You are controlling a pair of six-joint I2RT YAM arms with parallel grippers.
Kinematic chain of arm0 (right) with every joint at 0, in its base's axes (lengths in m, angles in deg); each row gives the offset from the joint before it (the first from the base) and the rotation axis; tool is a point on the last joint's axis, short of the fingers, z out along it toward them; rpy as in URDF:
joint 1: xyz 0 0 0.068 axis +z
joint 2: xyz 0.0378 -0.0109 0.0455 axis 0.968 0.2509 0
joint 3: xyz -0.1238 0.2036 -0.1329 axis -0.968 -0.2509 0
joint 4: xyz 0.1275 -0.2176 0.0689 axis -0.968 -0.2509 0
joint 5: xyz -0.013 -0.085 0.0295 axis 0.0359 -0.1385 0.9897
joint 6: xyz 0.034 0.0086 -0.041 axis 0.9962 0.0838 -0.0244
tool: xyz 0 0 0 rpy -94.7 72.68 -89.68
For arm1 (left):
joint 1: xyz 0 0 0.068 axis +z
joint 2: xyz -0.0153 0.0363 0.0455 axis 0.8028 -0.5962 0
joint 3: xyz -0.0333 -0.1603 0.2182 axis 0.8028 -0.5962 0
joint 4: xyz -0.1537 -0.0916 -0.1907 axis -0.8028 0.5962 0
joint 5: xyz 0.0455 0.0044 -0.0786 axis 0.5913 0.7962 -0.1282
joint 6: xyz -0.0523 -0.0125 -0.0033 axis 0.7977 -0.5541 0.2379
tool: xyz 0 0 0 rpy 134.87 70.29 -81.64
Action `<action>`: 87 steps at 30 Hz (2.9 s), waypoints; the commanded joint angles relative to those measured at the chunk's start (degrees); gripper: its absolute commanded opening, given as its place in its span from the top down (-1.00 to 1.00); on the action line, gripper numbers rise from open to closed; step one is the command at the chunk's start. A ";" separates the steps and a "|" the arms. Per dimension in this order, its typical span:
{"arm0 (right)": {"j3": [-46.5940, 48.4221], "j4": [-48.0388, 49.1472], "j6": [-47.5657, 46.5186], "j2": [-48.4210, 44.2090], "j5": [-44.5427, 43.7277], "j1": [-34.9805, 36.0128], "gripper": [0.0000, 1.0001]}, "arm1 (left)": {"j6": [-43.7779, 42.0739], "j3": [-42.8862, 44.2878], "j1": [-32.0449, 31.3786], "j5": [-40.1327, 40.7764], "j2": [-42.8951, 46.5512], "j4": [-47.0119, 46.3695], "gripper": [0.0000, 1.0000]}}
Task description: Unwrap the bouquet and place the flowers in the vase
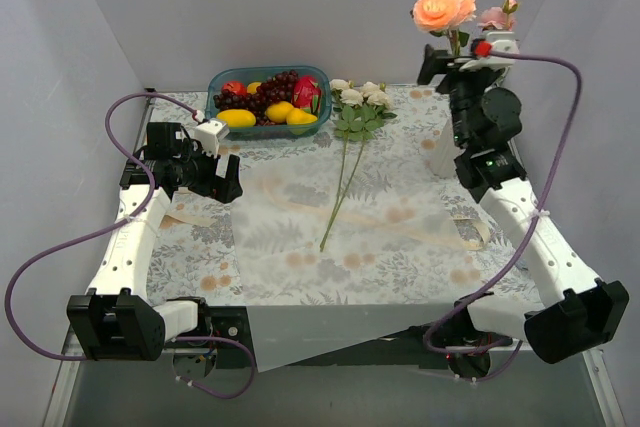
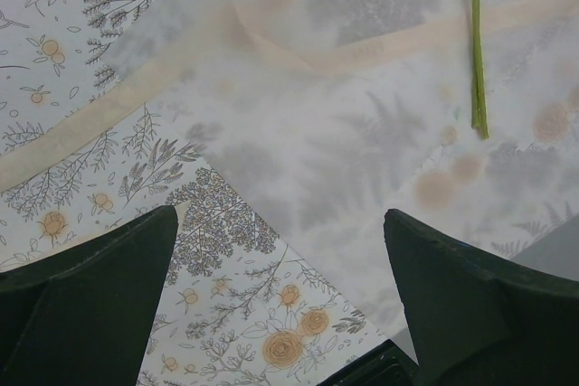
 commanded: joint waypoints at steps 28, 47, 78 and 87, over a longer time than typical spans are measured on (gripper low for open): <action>14.40 -43.08 44.75 38.41 -4.53 17.04 -0.96 | -0.92 0.86 0.36 1.39 3.25 0.08 -0.96; 33.49 -63.51 54.95 57.06 -17.37 18.19 -0.53 | -1.44 0.33 2.02 0.86 3.17 -0.01 -0.96; 26.73 -50.53 47.07 47.25 -20.00 18.88 0.97 | 3.03 -1.95 2.73 1.47 2.20 -3.86 -0.96; 20.31 -29.97 24.15 30.81 -7.57 21.87 0.97 | 4.71 -2.48 2.73 1.30 0.53 -6.25 -0.96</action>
